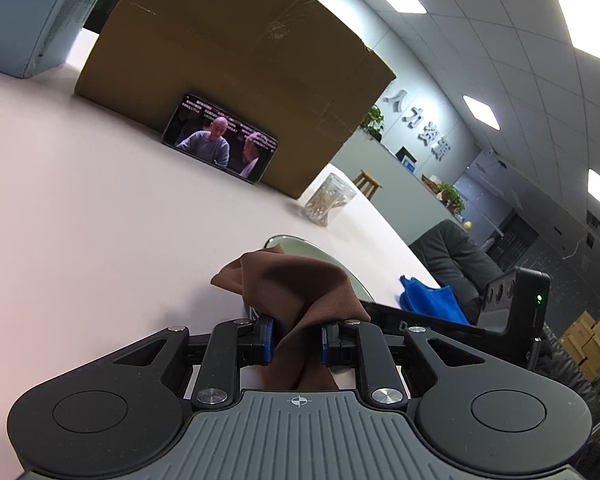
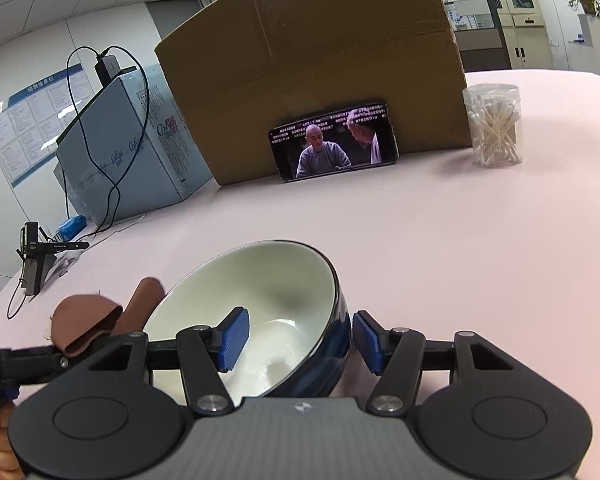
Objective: Clean bowl
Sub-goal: 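Hold the bowl with the right gripper while the left gripper wipes its rim with the cloth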
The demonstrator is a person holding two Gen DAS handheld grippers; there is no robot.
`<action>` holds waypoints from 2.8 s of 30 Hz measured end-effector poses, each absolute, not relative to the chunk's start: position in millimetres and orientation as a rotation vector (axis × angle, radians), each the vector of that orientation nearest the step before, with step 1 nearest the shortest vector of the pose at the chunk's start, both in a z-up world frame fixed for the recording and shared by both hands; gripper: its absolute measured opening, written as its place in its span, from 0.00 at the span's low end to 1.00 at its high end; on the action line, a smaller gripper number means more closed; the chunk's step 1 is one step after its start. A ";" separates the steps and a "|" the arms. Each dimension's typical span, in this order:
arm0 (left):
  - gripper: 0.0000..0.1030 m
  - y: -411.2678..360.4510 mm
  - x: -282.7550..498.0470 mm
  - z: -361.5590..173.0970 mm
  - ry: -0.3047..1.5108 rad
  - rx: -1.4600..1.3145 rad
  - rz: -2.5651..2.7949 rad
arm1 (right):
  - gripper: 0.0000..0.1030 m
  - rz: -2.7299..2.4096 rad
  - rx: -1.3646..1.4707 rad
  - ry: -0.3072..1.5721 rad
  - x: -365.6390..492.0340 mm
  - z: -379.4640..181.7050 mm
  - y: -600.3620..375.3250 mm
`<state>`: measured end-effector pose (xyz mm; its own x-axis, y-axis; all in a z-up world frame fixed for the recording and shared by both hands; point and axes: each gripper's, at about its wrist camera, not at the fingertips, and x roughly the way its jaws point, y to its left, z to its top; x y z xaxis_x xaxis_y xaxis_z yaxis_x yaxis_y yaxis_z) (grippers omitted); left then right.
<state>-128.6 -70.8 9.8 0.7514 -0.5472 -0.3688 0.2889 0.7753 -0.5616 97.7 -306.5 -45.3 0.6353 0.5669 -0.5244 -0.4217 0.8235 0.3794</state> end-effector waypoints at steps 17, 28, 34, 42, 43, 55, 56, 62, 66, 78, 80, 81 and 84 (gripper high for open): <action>0.17 -107.2 -218.0 37.9 0.540 -0.472 -0.485 | 0.53 0.582 0.270 0.673 98.8 -49.1 -315.0; 0.17 -131.5 -235.6 41.7 0.556 -0.449 -0.408 | 0.53 0.586 0.273 0.672 96.9 -49.8 -313.7; 0.17 -133.9 -237.8 49.4 0.558 -0.451 -0.406 | 0.53 0.591 0.284 0.672 96.9 -50.5 -315.0; 0.17 -110.1 -208.0 40.5 0.549 -0.495 -0.436 | 0.53 0.590 0.284 0.671 96.6 -51.3 -315.5; 0.17 -109.5 -200.7 39.9 0.549 -0.492 -0.435 | 0.53 0.590 0.282 0.672 96.7 -50.8 -314.5; 0.17 -94.2 -115.3 24.7 0.567 -0.460 -0.397 | 0.53 0.594 0.290 0.672 96.4 -52.0 -315.7; 0.17 -93.8 -111.9 22.8 0.570 -0.459 -0.397 | 0.53 0.594 0.290 0.672 96.3 -52.0 -315.9; 0.17 -67.9 -74.3 3.4 0.578 -0.485 -0.407 | 0.53 0.594 0.290 0.672 96.2 -52.3 -316.5; 0.17 -60.1 -72.9 2.6 0.574 -0.494 -0.424 | 0.53 0.593 0.288 0.672 96.2 -52.4 -316.6; 0.17 -56.1 -47.1 0.1 0.568 -0.493 -0.408 | 0.53 0.592 0.286 0.671 95.9 -52.0 -316.5; 0.17 -55.4 -41.3 -1.5 0.566 -0.494 -0.406 | 0.53 0.593 0.287 0.671 96.1 -52.0 -316.7; 0.17 -55.1 -38.4 -2.3 0.566 -0.495 -0.405 | 0.53 0.593 0.288 0.671 96.0 -52.0 -316.7; 0.17 -52.4 -38.3 -4.1 0.566 -0.500 -0.411 | 0.53 0.593 0.288 0.672 96.5 -51.9 -316.8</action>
<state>-38.3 -52.4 -4.1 0.7700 -0.4953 -0.4021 0.2292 0.8030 -0.5502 96.5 -316.8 -51.9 0.6272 0.5995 -0.4972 -0.4197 0.7979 0.4327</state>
